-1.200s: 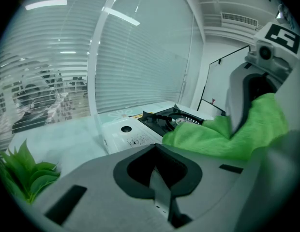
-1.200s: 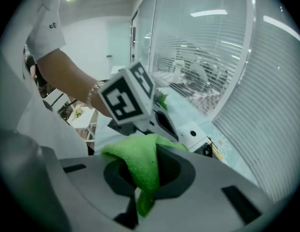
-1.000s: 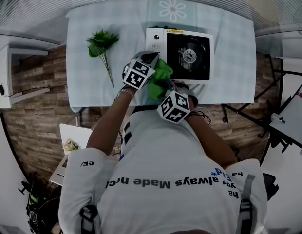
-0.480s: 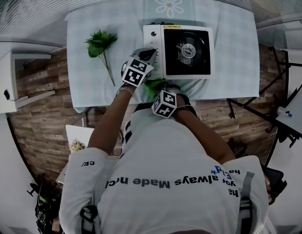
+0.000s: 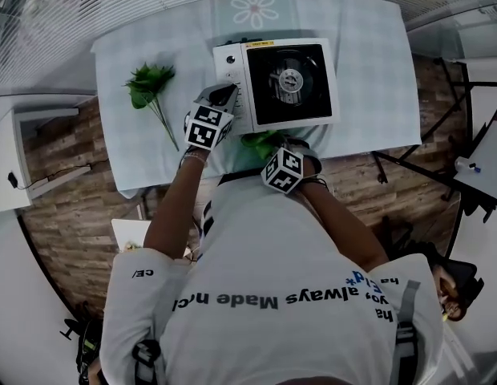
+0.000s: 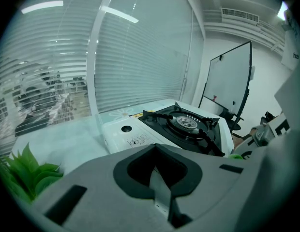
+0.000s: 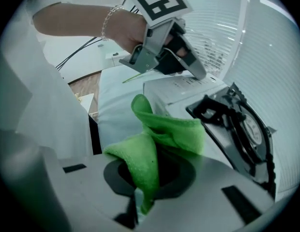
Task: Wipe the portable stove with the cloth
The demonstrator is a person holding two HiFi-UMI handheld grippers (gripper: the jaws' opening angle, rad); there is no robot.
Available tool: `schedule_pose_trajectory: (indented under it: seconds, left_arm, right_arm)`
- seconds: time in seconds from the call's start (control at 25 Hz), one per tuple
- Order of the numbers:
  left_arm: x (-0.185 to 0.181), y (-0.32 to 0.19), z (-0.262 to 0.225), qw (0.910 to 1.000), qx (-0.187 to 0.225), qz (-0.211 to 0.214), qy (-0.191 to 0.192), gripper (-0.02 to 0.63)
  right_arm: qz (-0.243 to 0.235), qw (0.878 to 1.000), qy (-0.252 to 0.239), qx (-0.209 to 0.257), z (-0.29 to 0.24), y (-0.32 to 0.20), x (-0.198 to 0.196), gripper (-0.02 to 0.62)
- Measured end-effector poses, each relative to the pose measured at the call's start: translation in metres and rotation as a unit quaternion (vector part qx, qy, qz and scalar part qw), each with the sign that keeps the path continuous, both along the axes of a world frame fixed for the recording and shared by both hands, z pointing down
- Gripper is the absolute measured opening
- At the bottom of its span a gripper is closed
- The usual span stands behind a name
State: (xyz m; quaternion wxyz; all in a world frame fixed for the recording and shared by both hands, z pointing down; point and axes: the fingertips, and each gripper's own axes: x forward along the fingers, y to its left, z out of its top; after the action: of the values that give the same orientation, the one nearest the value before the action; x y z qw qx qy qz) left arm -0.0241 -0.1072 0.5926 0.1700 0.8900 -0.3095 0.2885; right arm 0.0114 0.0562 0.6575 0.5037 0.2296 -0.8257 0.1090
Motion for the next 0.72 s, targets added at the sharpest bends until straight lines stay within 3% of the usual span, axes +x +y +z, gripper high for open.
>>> schedule_pose_trajectory:
  seconds: [0.72]
  left_arm:
    - [0.001, 0.0, -0.001, 0.9999, 0.004, -0.007, -0.009, 0.012]
  right_arm:
    - [0.16, 0.985, 0.063, 0.002, -0.002, -0.004, 0.182, 0.023]
